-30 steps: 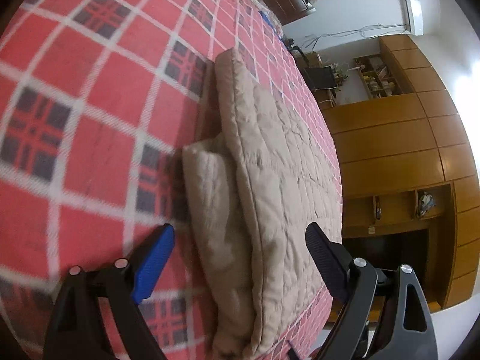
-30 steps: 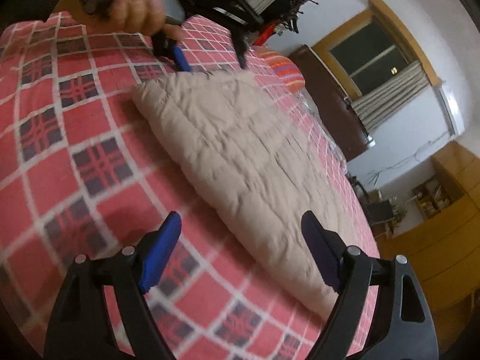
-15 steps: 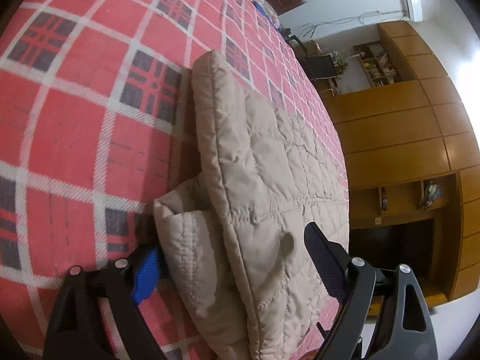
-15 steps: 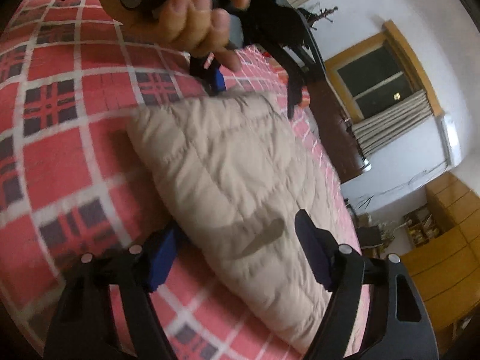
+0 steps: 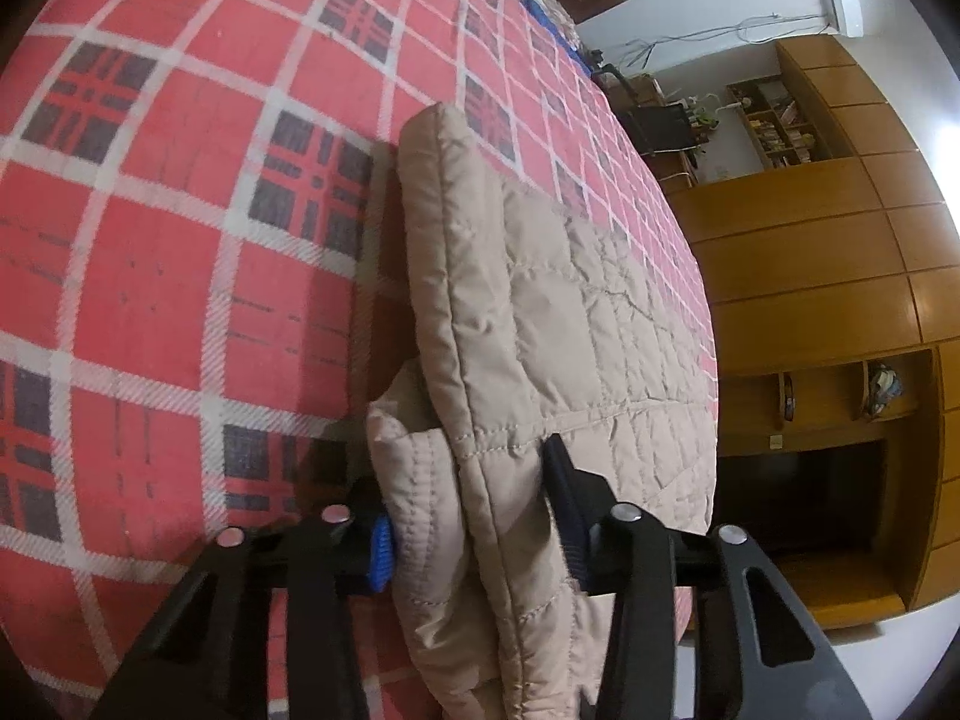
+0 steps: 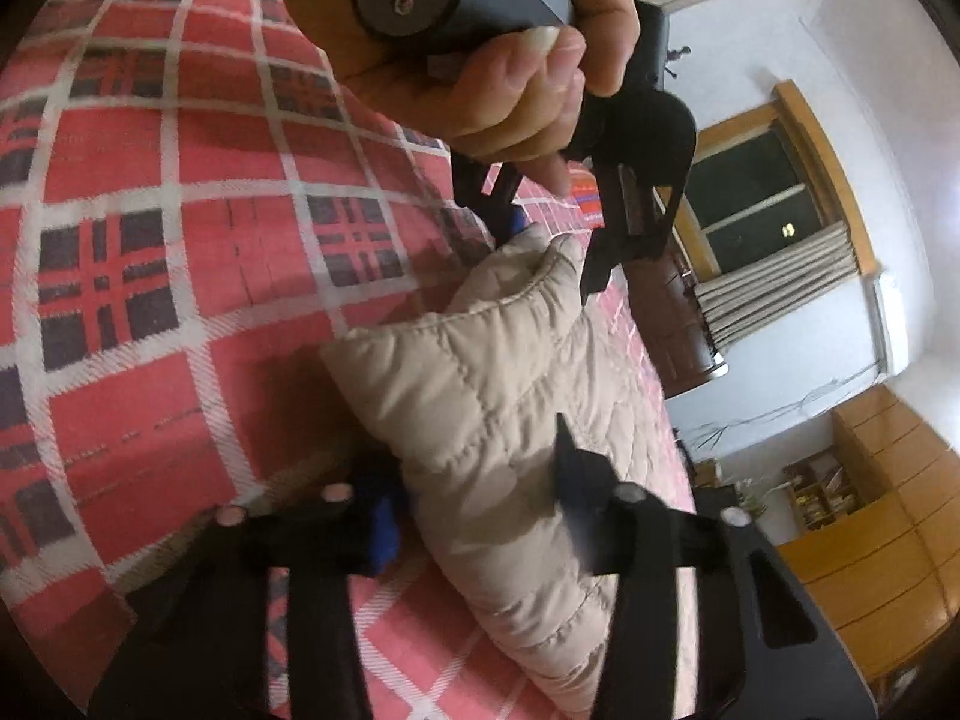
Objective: Fold large clothes
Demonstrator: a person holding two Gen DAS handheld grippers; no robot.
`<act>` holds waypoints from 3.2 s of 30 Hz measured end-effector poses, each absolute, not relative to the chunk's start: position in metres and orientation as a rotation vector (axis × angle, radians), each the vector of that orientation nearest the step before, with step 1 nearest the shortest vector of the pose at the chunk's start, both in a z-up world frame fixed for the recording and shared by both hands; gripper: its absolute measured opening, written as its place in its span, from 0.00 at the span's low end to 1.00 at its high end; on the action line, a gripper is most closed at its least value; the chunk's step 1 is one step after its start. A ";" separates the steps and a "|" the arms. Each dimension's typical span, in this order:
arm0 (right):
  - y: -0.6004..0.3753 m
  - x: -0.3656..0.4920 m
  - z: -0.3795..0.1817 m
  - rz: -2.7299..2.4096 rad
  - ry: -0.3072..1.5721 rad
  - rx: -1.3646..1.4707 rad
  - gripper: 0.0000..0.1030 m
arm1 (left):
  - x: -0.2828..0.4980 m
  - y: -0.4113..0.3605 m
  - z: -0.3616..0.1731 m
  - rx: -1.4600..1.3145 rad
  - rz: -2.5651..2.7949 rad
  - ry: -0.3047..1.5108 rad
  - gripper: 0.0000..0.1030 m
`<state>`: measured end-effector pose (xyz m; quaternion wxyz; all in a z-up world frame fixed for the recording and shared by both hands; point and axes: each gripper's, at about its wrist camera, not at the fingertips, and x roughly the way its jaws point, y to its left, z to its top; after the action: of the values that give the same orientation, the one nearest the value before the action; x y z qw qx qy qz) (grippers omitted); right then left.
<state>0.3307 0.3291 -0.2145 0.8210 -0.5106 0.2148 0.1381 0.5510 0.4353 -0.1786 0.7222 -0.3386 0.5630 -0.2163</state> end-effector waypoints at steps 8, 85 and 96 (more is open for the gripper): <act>0.327 0.326 -0.191 0.293 0.467 -0.968 0.27 | 0.550 0.428 -0.146 -0.714 -0.459 1.222 0.31; 0.089 0.355 -0.063 0.114 0.395 -0.290 0.24 | 0.593 0.109 0.027 -0.242 -0.548 1.166 0.23; 0.034 0.353 -0.078 0.070 0.425 -0.170 0.24 | 0.595 0.043 0.011 -0.165 -0.570 1.195 0.23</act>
<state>0.3527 0.0335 -0.0776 0.9733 -0.0843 0.2106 0.0346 0.5951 0.0433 0.0112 0.7855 -0.0765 0.5544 -0.2641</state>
